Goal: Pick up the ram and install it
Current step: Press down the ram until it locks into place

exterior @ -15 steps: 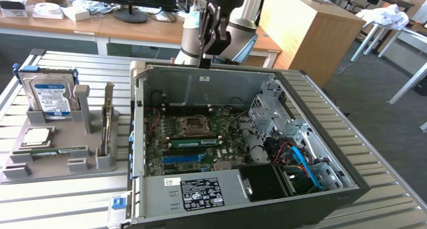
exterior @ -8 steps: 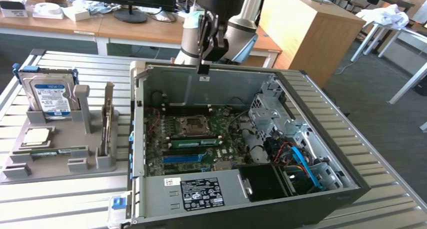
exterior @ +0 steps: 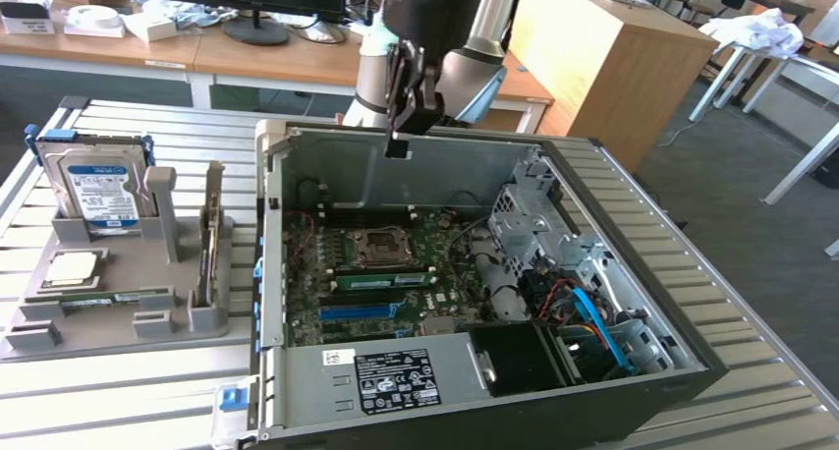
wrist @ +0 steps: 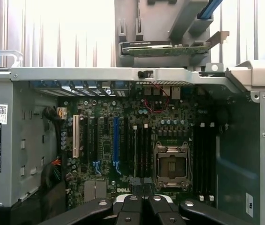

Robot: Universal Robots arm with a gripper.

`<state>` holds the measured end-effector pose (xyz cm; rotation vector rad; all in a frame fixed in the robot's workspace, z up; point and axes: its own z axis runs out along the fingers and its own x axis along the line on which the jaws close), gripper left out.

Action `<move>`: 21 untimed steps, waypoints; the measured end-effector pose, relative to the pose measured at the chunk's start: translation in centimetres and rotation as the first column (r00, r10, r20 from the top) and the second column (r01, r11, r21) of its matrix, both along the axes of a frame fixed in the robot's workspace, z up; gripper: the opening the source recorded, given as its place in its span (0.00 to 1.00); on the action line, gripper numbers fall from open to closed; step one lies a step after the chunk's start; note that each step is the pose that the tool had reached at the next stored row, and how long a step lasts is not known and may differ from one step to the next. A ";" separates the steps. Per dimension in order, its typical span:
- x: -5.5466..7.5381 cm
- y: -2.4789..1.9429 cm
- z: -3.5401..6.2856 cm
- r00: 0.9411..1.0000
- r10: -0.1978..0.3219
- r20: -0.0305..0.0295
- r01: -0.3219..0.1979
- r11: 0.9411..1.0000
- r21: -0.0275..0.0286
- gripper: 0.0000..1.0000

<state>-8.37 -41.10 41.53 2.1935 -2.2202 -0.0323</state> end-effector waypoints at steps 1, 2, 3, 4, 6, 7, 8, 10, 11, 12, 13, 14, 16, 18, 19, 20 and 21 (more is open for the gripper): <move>0.0 0.00 -0.18 1.000 0.000 0.000 0.000 1.000 0.000 0.10; 0.0 0.00 -0.35 1.000 0.000 0.000 0.000 1.000 0.000 0.10; 0.0 0.00 -0.53 1.000 0.000 0.000 0.000 1.000 0.000 0.10; 0.0 0.00 -0.72 1.000 0.000 0.000 0.000 1.000 0.000 0.10; 0.0 0.00 -1.09 1.000 0.000 0.000 0.000 1.000 0.000 0.10; 0.0 0.00 -1.27 1.000 0.000 0.000 0.000 1.000 0.000 0.10; 0.0 0.00 -1.45 1.000 0.000 0.000 0.000 1.000 0.000 0.10; 0.0 0.00 -1.81 1.000 0.000 0.000 0.000 1.000 0.000 0.10; 0.0 0.00 -2.00 1.000 0.000 0.000 0.000 1.000 0.000 0.10; 0.0 0.00 -2.18 1.000 0.000 0.000 0.000 1.000 0.000 0.10; 0.0 0.00 -2.36 1.000 0.000 0.000 0.000 1.000 0.000 0.10; 0.0 0.00 -2.54 1.000 0.000 0.000 0.000 1.000 0.000 0.10; 0.0 0.00 -2.90 1.000 0.000 0.000 0.000 1.000 0.000 0.10; 0.0 0.00 -3.27 1.000 0.000 0.000 0.000 1.000 0.000 0.10; 0.0 0.00 -3.45 1.000 0.000 0.000 0.000 1.000 0.000 0.10; 0.0 0.00 -3.57 1.000 0.000 0.000 0.000 1.000 0.000 0.10; 0.0 0.00 -3.58 1.000 0.000 0.000 0.000 1.000 0.000 0.10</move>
